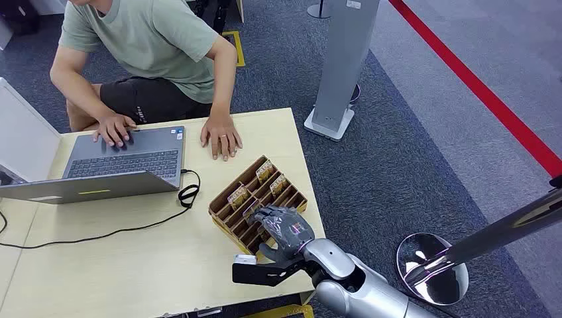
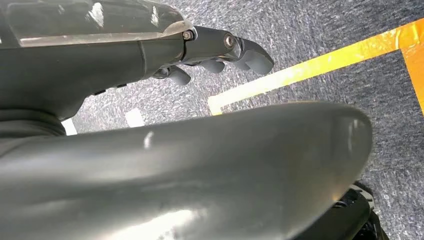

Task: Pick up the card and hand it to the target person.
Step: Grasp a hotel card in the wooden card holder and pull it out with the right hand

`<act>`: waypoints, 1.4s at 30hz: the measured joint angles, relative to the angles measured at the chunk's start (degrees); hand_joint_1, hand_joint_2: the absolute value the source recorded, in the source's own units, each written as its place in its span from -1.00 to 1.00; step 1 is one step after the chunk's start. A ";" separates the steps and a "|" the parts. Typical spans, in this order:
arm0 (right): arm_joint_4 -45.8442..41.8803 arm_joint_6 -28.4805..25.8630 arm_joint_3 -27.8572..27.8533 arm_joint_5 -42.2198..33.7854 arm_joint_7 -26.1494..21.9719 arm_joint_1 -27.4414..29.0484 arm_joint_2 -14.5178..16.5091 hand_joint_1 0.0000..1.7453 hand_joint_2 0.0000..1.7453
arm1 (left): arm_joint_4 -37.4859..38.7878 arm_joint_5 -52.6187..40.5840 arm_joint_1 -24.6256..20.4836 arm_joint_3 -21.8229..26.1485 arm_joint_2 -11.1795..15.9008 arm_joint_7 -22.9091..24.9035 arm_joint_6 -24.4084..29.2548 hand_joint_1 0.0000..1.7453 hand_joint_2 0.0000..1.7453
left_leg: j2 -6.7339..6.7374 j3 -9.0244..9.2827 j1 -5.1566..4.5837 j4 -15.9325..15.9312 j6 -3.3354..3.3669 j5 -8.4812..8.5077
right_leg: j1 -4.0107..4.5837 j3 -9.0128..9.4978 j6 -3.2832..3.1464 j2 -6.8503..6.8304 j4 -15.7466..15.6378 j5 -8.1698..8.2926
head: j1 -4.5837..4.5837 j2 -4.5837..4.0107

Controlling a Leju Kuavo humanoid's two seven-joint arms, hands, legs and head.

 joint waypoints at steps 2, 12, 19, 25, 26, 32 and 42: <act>0.10 0.00 0.00 -0.01 0.00 -0.03 0.00 -0.20 1.00 | 0.00 0.00 0.00 0.00 0.00 0.00 0.00 -1.00 -1.00 | 0.00 0.00 0.00 0.00 0.00 0.00 | 0.00 0.00 0.00 0.00 0.00 0.00 | 0.00 0.00; 0.60 -0.22 -0.02 -0.29 0.21 -0.17 -0.04 -0.22 1.00 | 0.00 0.09 0.01 -0.02 0.00 0.00 -0.17 -1.00 -1.00 | 0.00 0.01 0.00 0.00 0.00 0.00 | 0.00 0.00 0.00 0.00 0.00 0.00 | 0.00 0.00; 0.58 -0.66 -0.07 -0.21 0.58 -0.10 -0.15 -0.25 1.00 | 0.00 0.09 0.01 -0.02 0.00 0.00 -0.28 -1.00 -1.00 | 0.01 0.02 0.00 0.01 0.00 0.00 | 0.00 0.00 0.00 0.00 0.00 0.00 | 0.00 -0.01; -0.10 -1.05 -0.35 0.14 1.19 0.05 -0.50 -0.23 1.00 | 0.00 0.09 0.01 -0.04 0.00 0.00 -0.28 -1.00 -1.00 | 0.01 0.03 0.00 0.02 0.00 0.00 | 0.00 0.00 0.00 0.01 0.00 0.00 | 0.00 0.00; -0.34 -1.06 -0.45 0.21 1.32 0.07 -0.60 -0.23 1.00 | 0.00 0.09 0.01 -0.04 0.00 0.00 -0.28 -1.00 -1.00 | 0.01 0.03 0.00 0.02 0.00 0.00 | 0.00 0.00 0.00 0.01 0.00 0.00 | 0.00 0.00; -1.74 -1.05 -1.30 0.81 1.69 0.18 -1.15 -0.23 1.00 | 0.00 0.09 0.00 -0.04 0.00 0.00 -0.32 -1.00 -1.00 | 0.01 0.03 0.00 0.03 0.00 0.00 | 0.00 0.01 0.00 0.01 0.00 0.01 | 0.01 0.00; -2.70 -1.03 -1.46 0.90 1.79 0.43 -1.69 -0.20 1.00 | 0.00 0.09 -0.01 -0.05 0.00 0.00 -0.35 -1.00 -1.00 | 0.01 0.03 0.00 0.04 0.00 0.00 | 0.00 0.01 0.01 0.01 0.00 0.01 | 0.00 -0.01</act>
